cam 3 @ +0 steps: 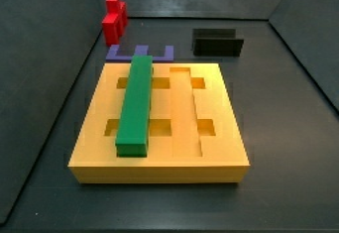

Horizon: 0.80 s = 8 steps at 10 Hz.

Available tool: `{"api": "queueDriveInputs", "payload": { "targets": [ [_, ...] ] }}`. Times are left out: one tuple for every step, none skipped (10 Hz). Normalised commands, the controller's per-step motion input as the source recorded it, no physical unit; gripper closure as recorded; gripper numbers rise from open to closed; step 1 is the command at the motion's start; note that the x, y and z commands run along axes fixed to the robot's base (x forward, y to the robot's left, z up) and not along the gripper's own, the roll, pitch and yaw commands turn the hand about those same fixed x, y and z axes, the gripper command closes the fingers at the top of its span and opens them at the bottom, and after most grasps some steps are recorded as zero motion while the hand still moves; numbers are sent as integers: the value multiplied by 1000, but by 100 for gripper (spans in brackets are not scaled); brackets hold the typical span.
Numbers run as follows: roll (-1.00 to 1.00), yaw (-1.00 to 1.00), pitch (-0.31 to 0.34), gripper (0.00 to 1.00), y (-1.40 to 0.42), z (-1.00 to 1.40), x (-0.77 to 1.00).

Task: Pick up the blue object. Move up. Move to above the board. Insert the blue object.
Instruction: Move to above the board, then insert the blue object.

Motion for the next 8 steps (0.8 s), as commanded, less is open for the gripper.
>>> {"api": "queueDriveInputs", "payload": {
  "targets": [
    [17,7,152,100,-251,45,84],
    [-3,0,-107,100,-86,-603,146],
    [-26,0,-150,100,-174,-871,260],
    [-13,97,-140,100,-171,-977,403],
    [0,154,-117,100,-126,-1000,463],
    [41,203,-99,100,-86,-1000,474],
    [126,257,-84,100,-83,-906,437],
    [130,280,-89,100,-80,-866,417]
  ]
}}
